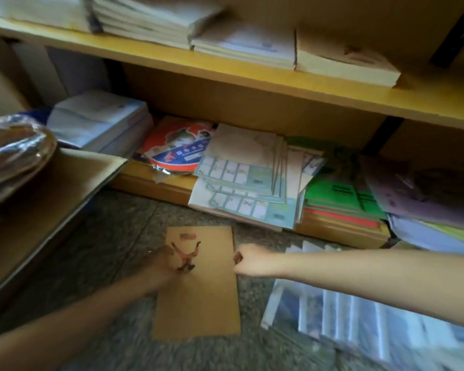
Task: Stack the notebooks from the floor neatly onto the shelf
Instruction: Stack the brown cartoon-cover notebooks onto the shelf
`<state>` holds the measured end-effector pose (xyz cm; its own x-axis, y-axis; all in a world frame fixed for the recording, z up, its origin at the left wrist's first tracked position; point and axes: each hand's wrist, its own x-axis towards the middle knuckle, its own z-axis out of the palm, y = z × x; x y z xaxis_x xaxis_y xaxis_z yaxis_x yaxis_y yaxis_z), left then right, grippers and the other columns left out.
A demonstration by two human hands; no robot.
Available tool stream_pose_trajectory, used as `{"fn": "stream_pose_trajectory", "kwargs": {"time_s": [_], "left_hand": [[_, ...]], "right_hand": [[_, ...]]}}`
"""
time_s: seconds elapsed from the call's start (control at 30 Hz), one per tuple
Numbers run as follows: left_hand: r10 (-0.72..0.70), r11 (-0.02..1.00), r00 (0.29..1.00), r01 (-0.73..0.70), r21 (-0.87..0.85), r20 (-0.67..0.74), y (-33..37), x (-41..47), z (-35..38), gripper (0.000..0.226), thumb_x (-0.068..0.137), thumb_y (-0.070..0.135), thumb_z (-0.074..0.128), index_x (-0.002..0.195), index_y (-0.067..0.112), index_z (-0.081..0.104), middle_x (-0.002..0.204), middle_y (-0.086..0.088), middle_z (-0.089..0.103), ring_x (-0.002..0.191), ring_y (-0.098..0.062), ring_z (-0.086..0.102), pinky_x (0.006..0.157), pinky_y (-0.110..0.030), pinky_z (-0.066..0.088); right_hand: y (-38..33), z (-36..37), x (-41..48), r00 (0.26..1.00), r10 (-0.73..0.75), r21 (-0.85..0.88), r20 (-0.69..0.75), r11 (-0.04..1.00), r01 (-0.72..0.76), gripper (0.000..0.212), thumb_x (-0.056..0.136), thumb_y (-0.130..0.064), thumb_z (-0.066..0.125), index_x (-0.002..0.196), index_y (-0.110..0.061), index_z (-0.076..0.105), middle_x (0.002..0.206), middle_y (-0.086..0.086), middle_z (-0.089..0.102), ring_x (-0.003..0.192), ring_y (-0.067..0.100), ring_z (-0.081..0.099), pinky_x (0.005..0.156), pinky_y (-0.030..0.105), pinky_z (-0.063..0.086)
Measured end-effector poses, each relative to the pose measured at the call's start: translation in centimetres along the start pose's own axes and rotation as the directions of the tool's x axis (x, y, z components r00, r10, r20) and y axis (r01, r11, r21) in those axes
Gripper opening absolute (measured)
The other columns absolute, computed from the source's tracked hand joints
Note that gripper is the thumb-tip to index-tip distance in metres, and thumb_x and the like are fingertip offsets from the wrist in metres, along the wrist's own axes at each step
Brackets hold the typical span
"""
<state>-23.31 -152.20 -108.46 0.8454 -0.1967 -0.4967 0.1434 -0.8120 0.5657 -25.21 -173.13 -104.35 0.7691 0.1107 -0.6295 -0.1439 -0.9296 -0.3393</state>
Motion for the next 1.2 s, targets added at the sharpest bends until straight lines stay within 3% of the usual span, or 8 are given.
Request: {"fn": "stream_pose_trajectory", "kwargs": {"time_s": [0.23,0.4,0.63,0.73,0.83,0.97,1.1,1.2], "left_hand": [[-0.144,0.981,0.987,0.152,-0.121,0.065,-4.3,-2.1,3.4,0.075,0.059,0.013,0.070,0.127,0.012,0.038,0.128,-0.009,0.042,0.123,-0.027,0.043,0.095,-0.031,0.043],[-0.187,0.889,0.981,0.195,-0.415,0.060,-4.8,-1.4,3.5,0.098,0.037,0.023,0.065,0.130,0.009,0.039,0.127,-0.014,0.048,0.116,-0.030,0.049,0.094,-0.039,0.047],[-0.365,0.369,0.907,0.350,-0.861,0.212,-0.7,-3.2,2.5,0.027,0.080,0.016,0.062,0.106,0.008,0.058,0.090,-0.009,0.060,0.078,-0.019,0.055,0.060,-0.027,0.041],[-0.428,0.658,0.903,0.294,-0.693,-0.023,0.9,-3.8,2.2,0.105,0.049,0.036,0.074,0.140,0.009,0.030,0.133,-0.015,0.041,0.119,-0.027,0.045,0.091,-0.037,0.046],[0.024,0.988,0.887,-0.091,-0.124,-0.461,3.5,-5.2,0.4,0.107,0.058,0.036,0.081,0.145,0.026,0.019,0.147,-0.008,0.014,0.136,-0.028,0.019,0.111,-0.042,0.026],[0.640,0.715,0.755,-0.520,0.468,-0.140,7.3,-6.5,-2.3,0.093,0.067,0.045,0.075,0.143,0.038,0.022,0.153,0.000,-0.005,0.143,-0.019,-0.012,0.116,-0.041,-0.002],[0.643,0.659,0.721,-0.693,0.293,0.259,10.7,-8.0,-2.1,0.033,0.081,0.041,0.067,0.112,0.036,0.056,0.120,0.015,0.058,0.108,0.001,0.053,0.088,-0.020,0.041],[0.657,0.630,0.638,-0.757,0.174,0.401,12.4,-9.3,0.1,0.007,0.092,0.029,0.056,0.086,0.025,0.054,0.075,0.015,0.055,0.067,0.004,0.051,0.060,-0.015,0.038]], "right_hand": [[0.3,6.8,4.7,0.899,0.437,0.577,0.037,0.725,-0.376,0.096,0.077,-0.023,0.070,0.146,-0.002,0.008,0.142,0.018,0.037,0.128,0.033,0.042,0.097,0.037,0.046],[1.0,6.8,4.7,0.909,0.406,0.837,0.091,0.464,-0.291,0.059,0.077,-0.008,0.066,0.130,-0.002,0.040,0.120,0.018,0.056,0.100,0.027,0.055,0.065,0.027,0.048],[0.7,7.1,-0.3,1.000,0.022,0.835,-0.022,0.550,0.006,0.051,0.082,0.003,0.061,0.121,-0.023,0.039,0.118,0.007,0.058,0.114,0.023,0.054,0.101,0.041,0.044],[1.7,5.0,-2.4,0.998,0.013,0.845,-0.056,0.534,0.040,0.043,0.086,0.006,0.057,0.121,-0.017,0.047,0.115,0.008,0.064,0.107,0.022,0.060,0.091,0.036,0.049],[3.2,1.0,-5.5,0.999,-0.031,0.613,-0.045,0.788,0.052,0.035,0.084,0.000,0.060,0.114,-0.017,0.055,0.108,0.008,0.066,0.093,0.018,0.063,0.077,0.030,0.050],[4.4,-4.5,-10.9,0.965,-0.263,-0.012,-0.021,0.965,0.263,0.015,0.084,-0.018,0.064,0.098,-0.024,0.062,0.085,-0.012,0.063,0.071,-0.002,0.052,0.063,0.019,0.039],[4.8,-7.6,-16.7,0.918,-0.393,-0.261,0.048,0.882,0.391,0.015,0.090,-0.026,0.059,0.085,-0.038,0.052,0.071,-0.031,0.055,0.070,-0.009,0.050,0.059,0.012,0.033],[6.7,-8.4,-19.0,0.913,-0.408,-0.369,-0.015,0.851,0.375,0.015,0.089,-0.031,0.060,0.083,-0.039,0.049,0.067,-0.032,0.053,0.070,-0.011,0.049,0.058,0.014,0.033]]}}
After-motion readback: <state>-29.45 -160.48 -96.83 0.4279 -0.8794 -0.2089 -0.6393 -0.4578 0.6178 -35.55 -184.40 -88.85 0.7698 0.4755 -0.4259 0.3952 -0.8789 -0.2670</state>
